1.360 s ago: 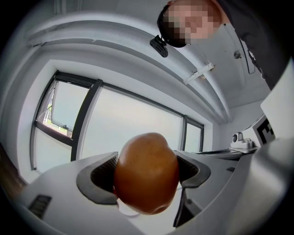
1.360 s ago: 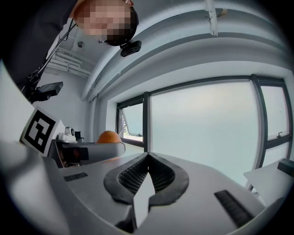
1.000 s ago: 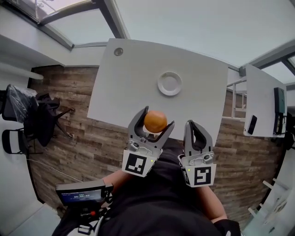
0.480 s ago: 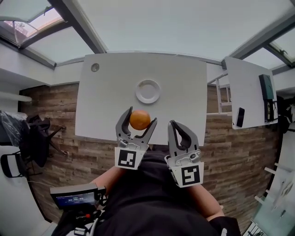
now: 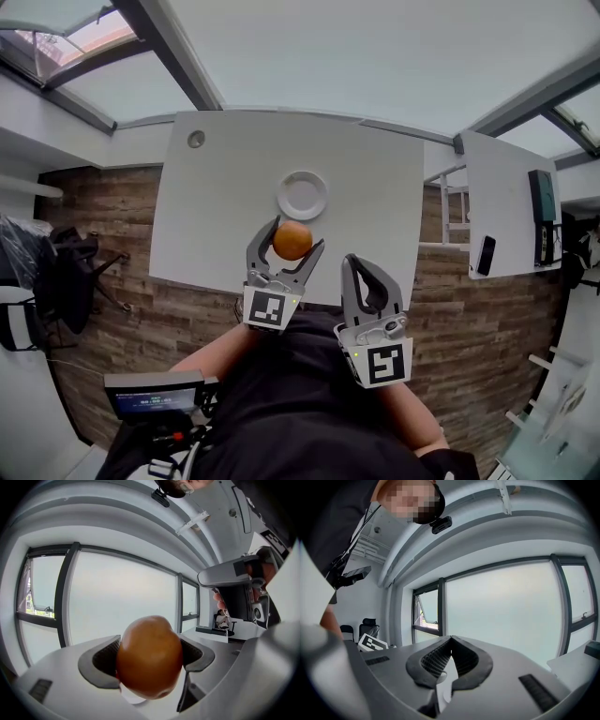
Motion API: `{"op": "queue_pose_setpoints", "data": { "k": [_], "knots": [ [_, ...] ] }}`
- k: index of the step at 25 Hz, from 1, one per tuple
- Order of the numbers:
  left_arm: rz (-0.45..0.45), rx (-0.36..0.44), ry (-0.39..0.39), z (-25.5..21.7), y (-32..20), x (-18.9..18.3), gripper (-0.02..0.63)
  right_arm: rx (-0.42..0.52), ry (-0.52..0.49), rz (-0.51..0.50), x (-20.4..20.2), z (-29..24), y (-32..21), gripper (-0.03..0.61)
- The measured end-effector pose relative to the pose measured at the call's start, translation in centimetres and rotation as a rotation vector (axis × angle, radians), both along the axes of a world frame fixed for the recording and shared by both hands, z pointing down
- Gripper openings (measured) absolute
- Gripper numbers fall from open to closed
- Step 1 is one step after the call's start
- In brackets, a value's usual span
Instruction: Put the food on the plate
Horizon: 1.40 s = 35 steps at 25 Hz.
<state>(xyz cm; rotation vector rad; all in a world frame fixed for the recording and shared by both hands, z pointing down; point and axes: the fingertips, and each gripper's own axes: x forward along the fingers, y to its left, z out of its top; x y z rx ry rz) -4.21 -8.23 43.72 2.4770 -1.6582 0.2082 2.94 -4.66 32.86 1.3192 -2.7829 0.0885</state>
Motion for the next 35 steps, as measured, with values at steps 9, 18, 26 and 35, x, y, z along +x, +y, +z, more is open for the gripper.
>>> {"op": "queue_pose_setpoints", "data": {
  "k": [9, 18, 26, 35],
  "knots": [
    [-0.005, -0.052, 0.011, 2.3, -1.9, 0.0, 0.351, -0.018, 0.036, -0.004, 0.1, 0.8, -0.9, 0.006],
    [0.03, -0.09, -0.04, 5.4, -4.0, -0.8, 0.351, 0.011, 0.059, -0.008, -0.4, 0.9, -1.7, 0.006],
    [0.045, -0.137, -0.072, 8.6, -5.8, -1.3, 0.351, -0.006, 0.07, 0.008, -0.1, 1.6, -2.4, 0.006],
    [0.127, -0.17, -0.169, 12.1, -7.0, -0.5, 0.351, -0.025, 0.044, 0.069, 1.2, 1.0, -3.3, 0.006]
  ]
}}
